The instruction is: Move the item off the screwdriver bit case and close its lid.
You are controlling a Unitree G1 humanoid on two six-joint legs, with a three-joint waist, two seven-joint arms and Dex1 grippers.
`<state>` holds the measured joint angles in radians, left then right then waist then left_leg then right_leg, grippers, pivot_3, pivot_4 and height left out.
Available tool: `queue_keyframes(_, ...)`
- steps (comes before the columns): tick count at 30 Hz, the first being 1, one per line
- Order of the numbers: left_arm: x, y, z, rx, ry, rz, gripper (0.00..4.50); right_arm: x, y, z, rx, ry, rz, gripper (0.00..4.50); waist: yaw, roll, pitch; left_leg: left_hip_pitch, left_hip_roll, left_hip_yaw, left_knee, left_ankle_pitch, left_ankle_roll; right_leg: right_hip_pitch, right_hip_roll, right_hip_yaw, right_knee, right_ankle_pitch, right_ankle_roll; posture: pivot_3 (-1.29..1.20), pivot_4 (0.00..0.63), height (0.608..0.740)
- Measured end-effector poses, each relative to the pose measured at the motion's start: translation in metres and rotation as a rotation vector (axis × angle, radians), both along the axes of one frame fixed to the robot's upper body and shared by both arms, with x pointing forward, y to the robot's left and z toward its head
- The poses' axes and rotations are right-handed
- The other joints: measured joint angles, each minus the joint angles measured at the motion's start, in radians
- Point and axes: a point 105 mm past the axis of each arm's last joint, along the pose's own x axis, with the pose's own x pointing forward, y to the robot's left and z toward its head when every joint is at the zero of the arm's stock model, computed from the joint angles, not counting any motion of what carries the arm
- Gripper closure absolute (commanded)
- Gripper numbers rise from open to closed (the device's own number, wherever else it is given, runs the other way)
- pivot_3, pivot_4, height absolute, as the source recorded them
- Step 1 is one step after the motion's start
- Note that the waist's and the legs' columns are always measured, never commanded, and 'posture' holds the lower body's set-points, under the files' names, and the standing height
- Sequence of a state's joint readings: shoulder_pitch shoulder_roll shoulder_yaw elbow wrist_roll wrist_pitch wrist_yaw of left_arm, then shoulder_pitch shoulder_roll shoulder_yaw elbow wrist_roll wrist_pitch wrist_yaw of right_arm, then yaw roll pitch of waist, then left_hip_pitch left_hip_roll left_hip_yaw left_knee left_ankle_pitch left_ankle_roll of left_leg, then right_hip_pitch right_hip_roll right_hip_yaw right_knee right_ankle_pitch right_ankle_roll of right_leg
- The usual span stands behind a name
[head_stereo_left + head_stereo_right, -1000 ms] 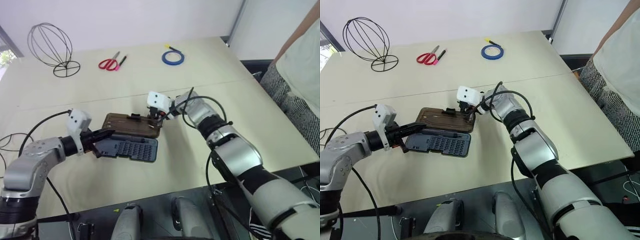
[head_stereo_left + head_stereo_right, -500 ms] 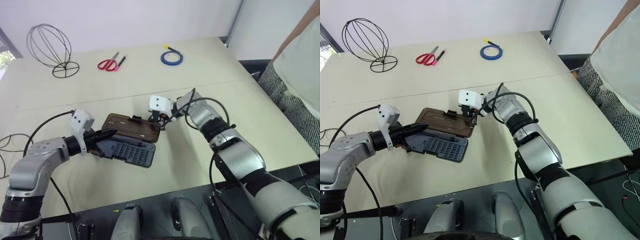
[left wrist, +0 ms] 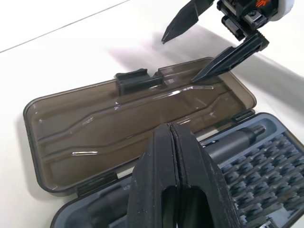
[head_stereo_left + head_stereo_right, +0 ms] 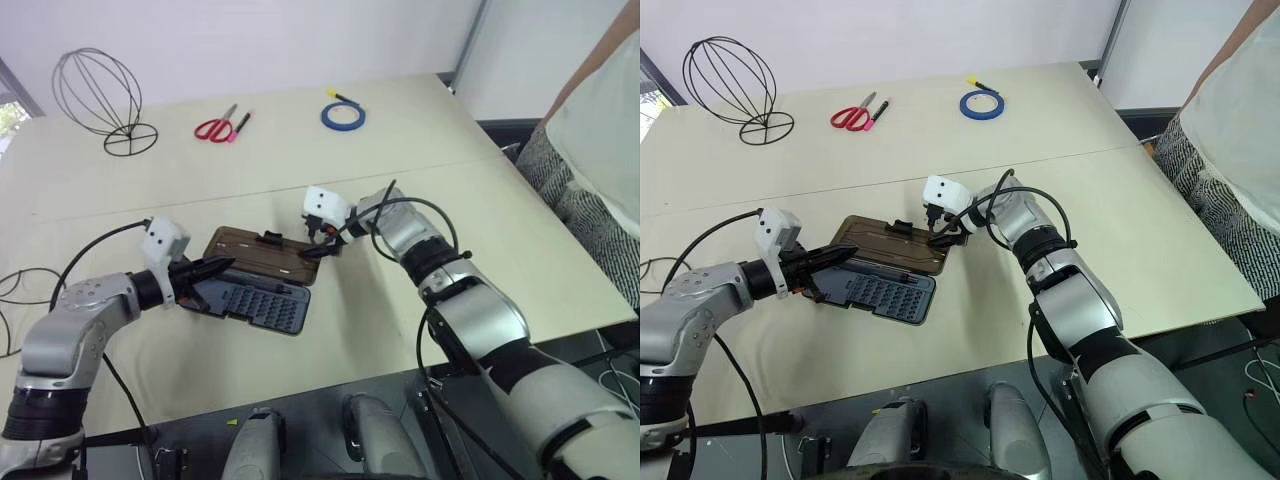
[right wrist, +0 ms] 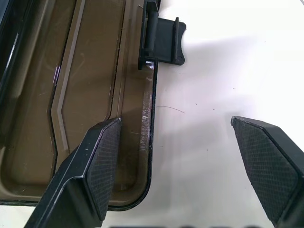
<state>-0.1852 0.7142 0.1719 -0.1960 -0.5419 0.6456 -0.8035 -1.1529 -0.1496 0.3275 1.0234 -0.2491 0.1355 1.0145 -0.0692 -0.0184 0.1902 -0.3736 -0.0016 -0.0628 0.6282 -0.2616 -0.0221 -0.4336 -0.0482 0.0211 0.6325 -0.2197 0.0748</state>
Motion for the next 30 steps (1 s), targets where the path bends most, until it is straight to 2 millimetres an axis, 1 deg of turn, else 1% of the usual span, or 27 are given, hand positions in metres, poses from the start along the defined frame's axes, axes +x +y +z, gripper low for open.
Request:
queue_keyframes(2, 0.002, 0.001, 0.001, 0.005, -0.006, 0.004, 4.50, -0.001, 0.000, -0.001, 0.000, 0.005, 0.005, 1.53, 0.000, 0.000, 0.000, 0.000, 0.000, 0.000, 0.000, 0.000, 0.000, 0.000, 0.000, 0.000, 0.000, 0.000, 0.000, 0.00, 0.150, 0.740)
queue_keyframes(4, 0.004, 0.002, 0.002, 0.006, -0.011, 0.008, 4.50, -0.003, 0.002, -0.003, 0.001, 0.012, 0.018, 2.49, 0.000, 0.000, 0.000, 0.000, 0.000, 0.000, 0.000, 0.000, 0.000, 0.000, 0.000, 0.000, 0.000, 0.000, 0.000, 0.00, 0.150, 0.740)
queue_keyframes(7, 0.004, 0.003, 0.001, 0.009, -0.005, 0.016, 4.50, -0.005, 0.004, -0.004, -0.004, 0.015, 0.033, 4.15, 0.001, 0.000, 0.000, 0.000, 0.000, 0.000, 0.000, 0.000, 0.000, 0.000, 0.000, 0.000, 0.000, 0.000, 0.000, 0.00, 0.150, 0.740)
queue_keyframes(8, 0.005, 0.004, 0.000, 0.011, -0.004, 0.018, 4.50, -0.006, 0.005, -0.005, -0.005, 0.018, 0.043, 4.45, 0.001, 0.000, 0.000, 0.000, 0.000, 0.000, 0.000, 0.000, 0.000, 0.000, 0.000, 0.000, 0.000, 0.000, 0.000, 0.00, 0.150, 0.740)
queue_keyframes(19, 0.005, 0.005, 0.001, 0.019, -0.016, 0.022, 4.50, -0.008, 0.005, -0.004, -0.010, -0.026, 0.082, 4.45, 0.001, 0.000, 0.000, 0.000, 0.000, 0.000, 0.000, 0.000, 0.000, 0.001, 0.000, 0.000, 0.000, 0.000, 0.000, 0.00, 0.150, 0.740)
queue_keyframes(22, 0.006, 0.005, 0.001, 0.019, -0.018, 0.027, 4.50, -0.009, 0.004, -0.004, -0.020, -0.079, 0.122, 4.45, 0.001, 0.000, 0.000, 0.000, 0.000, 0.000, 0.000, 0.000, 0.000, 0.000, 0.000, 0.000, 0.000, 0.000, 0.000, 0.00, 0.150, 0.740)
queue_keyframes(24, 0.007, 0.008, 0.002, 0.009, -0.023, 0.044, 4.50, -0.011, 0.003, -0.004, -0.024, -0.144, 0.164, 4.45, 0.001, 0.000, 0.000, 0.000, 0.000, 0.000, 0.000, 0.000, 0.000, 0.000, 0.000, 0.000, -0.001, 0.000, 0.000, 0.00, 0.150, 0.740)
queue_keyframes(27, 0.013, 0.011, 0.009, -0.029, -0.037, 0.081, 4.50, -0.014, 0.005, -0.003, -0.021, -0.211, 0.220, 4.45, 0.002, 0.000, 0.000, -0.001, 0.000, 0.000, 0.001, 0.000, 0.000, 0.000, 0.000, 0.000, 0.000, 0.000, 0.000, 0.00, 0.150, 0.740)
queue_keyframes(30, 0.019, 0.011, 0.021, -0.067, -0.068, 0.103, 4.50, -0.020, 0.008, 0.004, -0.013, -0.283, 0.291, 4.45, 0.003, 0.000, 0.000, -0.001, 0.000, 0.000, 0.001, 0.000, 0.000, 0.000, -0.001, 0.000, 0.000, 0.000, 0.000, 0.00, 0.150, 0.740)
